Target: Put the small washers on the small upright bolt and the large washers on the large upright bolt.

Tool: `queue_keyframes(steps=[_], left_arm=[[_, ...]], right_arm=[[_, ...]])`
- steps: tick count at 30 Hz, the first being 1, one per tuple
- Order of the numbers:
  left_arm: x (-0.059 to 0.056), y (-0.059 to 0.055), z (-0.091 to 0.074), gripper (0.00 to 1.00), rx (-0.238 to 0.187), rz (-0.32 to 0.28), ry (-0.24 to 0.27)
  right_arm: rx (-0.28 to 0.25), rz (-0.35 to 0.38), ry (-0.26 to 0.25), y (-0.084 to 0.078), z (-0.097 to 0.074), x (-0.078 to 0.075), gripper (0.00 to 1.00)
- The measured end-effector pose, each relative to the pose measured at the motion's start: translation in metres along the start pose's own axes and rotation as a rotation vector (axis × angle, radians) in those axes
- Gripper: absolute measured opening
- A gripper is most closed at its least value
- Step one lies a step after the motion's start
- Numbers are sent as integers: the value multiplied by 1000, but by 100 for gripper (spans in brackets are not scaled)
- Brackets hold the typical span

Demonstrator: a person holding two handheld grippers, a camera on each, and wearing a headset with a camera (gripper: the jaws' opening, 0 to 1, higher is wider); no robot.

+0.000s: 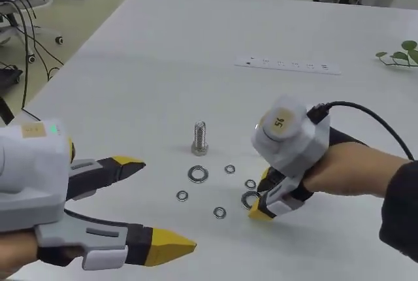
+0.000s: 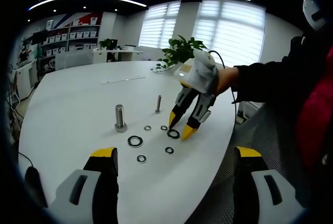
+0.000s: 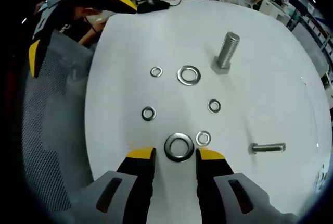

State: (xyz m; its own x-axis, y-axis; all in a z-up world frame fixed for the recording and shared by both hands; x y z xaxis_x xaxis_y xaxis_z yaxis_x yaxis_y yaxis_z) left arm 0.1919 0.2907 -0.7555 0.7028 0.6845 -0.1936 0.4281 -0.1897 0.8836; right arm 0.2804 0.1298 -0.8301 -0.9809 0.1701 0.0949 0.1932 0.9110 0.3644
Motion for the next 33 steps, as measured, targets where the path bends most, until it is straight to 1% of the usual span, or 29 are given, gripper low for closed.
queue_keyframes(steps=[4,7,9,13,15,16,18,22,25,29,33], left_arm=[[1,-1,1,92,5,6,1],[1,-3,2,92,24,22,7],[2,-4,2,92,28,24,14],[3,-5,2,92,36,31,22],[4,-6,4,92,49,40,33],[4,-7,5,92,64,49,34],[4,-7,6,92,74,58,40],[4,-6,7,91,85,83,47],[5,-4,8,91,84,85,47],[7,-3,10,91,91,89,60],[11,-2,10,90,88,87,79]], right_arm=[[23,-9,0,2,1,-2,32],[45,-29,-13,2,1,-2,30],[59,-48,-23,2,1,-2,29],[69,-51,-20,2,1,-1,28],[74,-55,-18,2,2,-1,28],[76,-58,-17,2,2,0,27],[80,-68,-18,3,2,0,25],[93,-65,-17,3,3,-1,25],[100,-67,-19,3,3,-1,24],[98,-47,-23,4,3,-1,23],[93,-32,-26,4,2,-2,23]])
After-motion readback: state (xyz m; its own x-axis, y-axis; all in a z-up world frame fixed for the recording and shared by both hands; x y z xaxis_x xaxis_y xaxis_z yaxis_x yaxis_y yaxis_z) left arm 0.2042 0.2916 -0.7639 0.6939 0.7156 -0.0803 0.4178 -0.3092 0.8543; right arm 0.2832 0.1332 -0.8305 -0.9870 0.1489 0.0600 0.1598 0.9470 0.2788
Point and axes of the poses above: the centre of the closed fingertips' face, and the gripper's own axes: z roughly forward along the fingers, x roughly to its left, y roughly out of its top, the point moved 5 cm from there along -z, roughly backward along the fingers, and after that the axes turned 4 degrees about y, right-handed, at the moved point
